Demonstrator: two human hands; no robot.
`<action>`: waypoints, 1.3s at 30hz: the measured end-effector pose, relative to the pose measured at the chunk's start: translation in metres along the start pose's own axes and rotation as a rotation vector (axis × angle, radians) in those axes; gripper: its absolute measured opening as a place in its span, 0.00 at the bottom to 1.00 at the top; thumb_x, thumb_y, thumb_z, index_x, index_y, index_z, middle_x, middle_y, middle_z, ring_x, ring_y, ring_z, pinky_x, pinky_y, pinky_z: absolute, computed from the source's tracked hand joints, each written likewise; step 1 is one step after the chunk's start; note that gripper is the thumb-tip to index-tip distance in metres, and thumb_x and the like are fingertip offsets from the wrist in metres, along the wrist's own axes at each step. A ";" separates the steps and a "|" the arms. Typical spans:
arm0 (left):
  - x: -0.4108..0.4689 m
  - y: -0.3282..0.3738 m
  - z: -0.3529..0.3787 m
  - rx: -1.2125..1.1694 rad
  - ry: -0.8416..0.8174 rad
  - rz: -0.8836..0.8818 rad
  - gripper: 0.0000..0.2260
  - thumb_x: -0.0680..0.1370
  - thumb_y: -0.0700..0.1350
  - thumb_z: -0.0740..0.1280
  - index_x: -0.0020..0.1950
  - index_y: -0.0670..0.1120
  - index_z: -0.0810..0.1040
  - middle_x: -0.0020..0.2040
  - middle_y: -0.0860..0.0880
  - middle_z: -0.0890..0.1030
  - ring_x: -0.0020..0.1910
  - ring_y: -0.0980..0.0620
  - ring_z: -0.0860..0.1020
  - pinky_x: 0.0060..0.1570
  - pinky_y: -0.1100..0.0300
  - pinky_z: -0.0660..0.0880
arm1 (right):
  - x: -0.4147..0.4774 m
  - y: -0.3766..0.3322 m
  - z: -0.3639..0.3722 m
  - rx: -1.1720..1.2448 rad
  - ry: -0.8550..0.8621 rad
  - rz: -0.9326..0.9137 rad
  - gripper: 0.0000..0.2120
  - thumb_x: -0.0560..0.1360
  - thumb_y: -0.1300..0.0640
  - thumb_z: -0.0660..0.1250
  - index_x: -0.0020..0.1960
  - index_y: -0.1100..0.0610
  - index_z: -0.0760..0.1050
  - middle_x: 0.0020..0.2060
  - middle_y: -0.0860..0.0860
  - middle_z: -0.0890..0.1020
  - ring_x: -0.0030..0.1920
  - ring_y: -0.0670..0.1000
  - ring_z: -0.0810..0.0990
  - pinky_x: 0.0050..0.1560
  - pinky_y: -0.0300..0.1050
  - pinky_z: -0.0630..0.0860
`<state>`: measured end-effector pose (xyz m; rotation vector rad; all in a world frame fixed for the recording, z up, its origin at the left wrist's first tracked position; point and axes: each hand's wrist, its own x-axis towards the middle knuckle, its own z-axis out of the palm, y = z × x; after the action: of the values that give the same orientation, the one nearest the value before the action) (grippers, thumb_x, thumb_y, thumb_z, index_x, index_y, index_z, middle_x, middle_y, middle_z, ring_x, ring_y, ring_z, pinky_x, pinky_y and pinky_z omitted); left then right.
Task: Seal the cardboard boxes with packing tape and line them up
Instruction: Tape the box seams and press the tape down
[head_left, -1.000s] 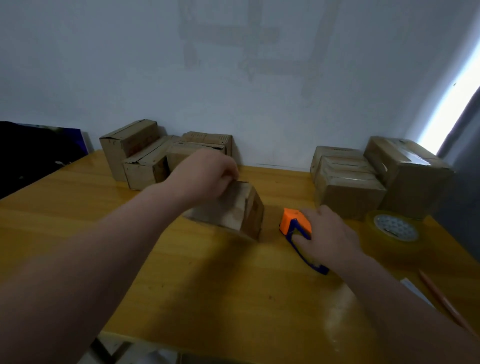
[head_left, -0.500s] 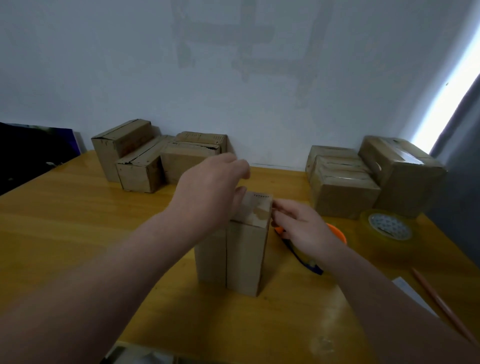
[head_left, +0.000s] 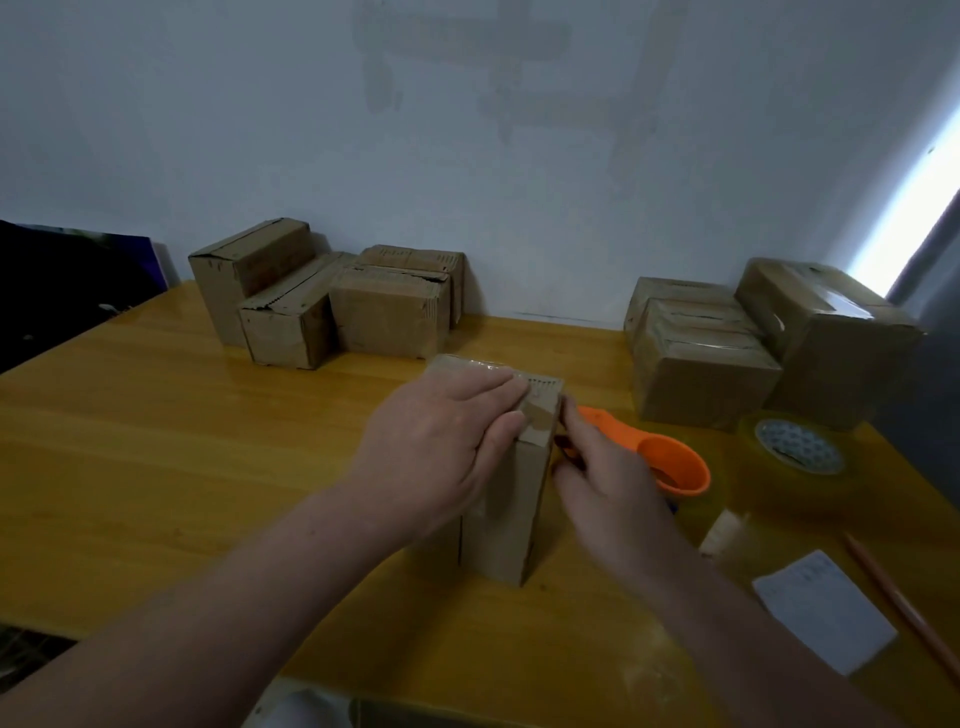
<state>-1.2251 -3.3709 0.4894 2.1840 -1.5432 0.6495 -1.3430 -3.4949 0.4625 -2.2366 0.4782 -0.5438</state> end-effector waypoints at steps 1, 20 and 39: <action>0.000 0.001 0.001 0.010 0.012 0.005 0.20 0.81 0.53 0.52 0.62 0.48 0.79 0.58 0.50 0.82 0.57 0.52 0.79 0.54 0.61 0.65 | -0.004 0.001 0.006 -0.075 -0.004 -0.024 0.29 0.80 0.61 0.58 0.78 0.49 0.52 0.52 0.45 0.78 0.48 0.39 0.77 0.39 0.28 0.68; 0.002 -0.002 0.002 -0.078 -0.109 0.050 0.23 0.81 0.59 0.45 0.70 0.58 0.70 0.60 0.49 0.77 0.56 0.52 0.74 0.49 0.59 0.64 | 0.005 0.022 -0.005 -0.424 0.457 -0.444 0.19 0.73 0.65 0.62 0.64 0.60 0.77 0.58 0.53 0.81 0.59 0.55 0.77 0.57 0.38 0.69; 0.002 -0.006 0.007 -0.075 -0.043 0.098 0.22 0.82 0.58 0.47 0.66 0.52 0.74 0.55 0.50 0.76 0.48 0.52 0.74 0.41 0.55 0.71 | 0.031 0.028 -0.022 -0.451 0.277 -0.459 0.23 0.74 0.64 0.57 0.65 0.50 0.76 0.60 0.55 0.76 0.61 0.53 0.71 0.55 0.29 0.61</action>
<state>-1.2184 -3.3742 0.4843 2.0910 -1.6783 0.5681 -1.3332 -3.5406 0.4617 -2.7373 0.2328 -1.0820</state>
